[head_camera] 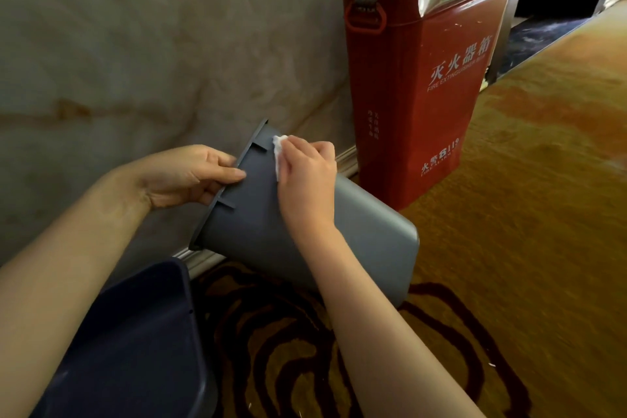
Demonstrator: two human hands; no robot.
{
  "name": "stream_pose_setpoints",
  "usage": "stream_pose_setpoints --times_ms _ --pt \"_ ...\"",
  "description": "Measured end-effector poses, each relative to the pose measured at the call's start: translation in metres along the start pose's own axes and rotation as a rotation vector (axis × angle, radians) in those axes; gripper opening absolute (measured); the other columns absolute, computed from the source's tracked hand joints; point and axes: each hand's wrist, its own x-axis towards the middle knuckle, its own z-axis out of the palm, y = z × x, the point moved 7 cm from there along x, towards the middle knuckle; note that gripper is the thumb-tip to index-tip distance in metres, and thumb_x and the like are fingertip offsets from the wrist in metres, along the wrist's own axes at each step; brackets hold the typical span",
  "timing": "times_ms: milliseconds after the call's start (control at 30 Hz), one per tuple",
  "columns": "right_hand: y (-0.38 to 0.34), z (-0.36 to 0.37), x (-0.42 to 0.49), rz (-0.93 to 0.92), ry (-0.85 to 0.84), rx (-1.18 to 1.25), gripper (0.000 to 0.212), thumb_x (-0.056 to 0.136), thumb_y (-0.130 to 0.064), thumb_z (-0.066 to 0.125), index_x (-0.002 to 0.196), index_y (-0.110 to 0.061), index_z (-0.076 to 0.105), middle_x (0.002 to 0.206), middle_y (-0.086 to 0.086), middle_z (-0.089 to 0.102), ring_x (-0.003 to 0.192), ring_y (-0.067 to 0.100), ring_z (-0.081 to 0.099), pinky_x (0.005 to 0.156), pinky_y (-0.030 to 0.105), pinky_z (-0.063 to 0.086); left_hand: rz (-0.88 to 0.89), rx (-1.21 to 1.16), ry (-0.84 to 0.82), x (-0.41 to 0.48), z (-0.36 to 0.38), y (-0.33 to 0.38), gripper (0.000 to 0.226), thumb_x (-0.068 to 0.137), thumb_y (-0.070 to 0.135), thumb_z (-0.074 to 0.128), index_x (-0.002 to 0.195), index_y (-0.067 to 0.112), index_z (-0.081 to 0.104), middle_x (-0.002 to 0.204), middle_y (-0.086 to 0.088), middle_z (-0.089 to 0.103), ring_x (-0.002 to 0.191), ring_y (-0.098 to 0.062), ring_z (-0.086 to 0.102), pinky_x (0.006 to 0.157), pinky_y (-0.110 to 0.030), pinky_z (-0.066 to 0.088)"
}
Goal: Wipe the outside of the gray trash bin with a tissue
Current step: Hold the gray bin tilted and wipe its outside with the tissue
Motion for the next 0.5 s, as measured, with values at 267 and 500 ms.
stream_pose_setpoints --times_ms 267,500 --pt "0.068 -0.037 -0.033 0.325 0.008 -0.137 0.024 0.089 -0.013 0.053 0.105 -0.020 0.069 0.099 -0.004 0.072 0.094 0.022 0.046 0.079 0.027 0.030 0.001 -0.160 -0.123 0.003 0.004 -0.003 0.061 0.066 0.065 0.058 0.087 0.010 0.074 0.073 -0.006 0.074 0.061 -0.014 0.070 0.055 -0.022 0.055" --pt "0.119 -0.060 -0.050 0.523 -0.053 -0.230 0.024 0.090 -0.020 0.053 0.109 -0.024 0.068 0.103 0.005 0.061 0.097 0.022 0.048 0.083 0.028 0.040 -0.098 -0.289 0.116 0.010 0.000 0.000 0.051 0.085 0.053 0.038 0.075 0.012 0.067 0.060 -0.005 0.072 0.052 -0.016 0.068 0.046 -0.025 0.055"
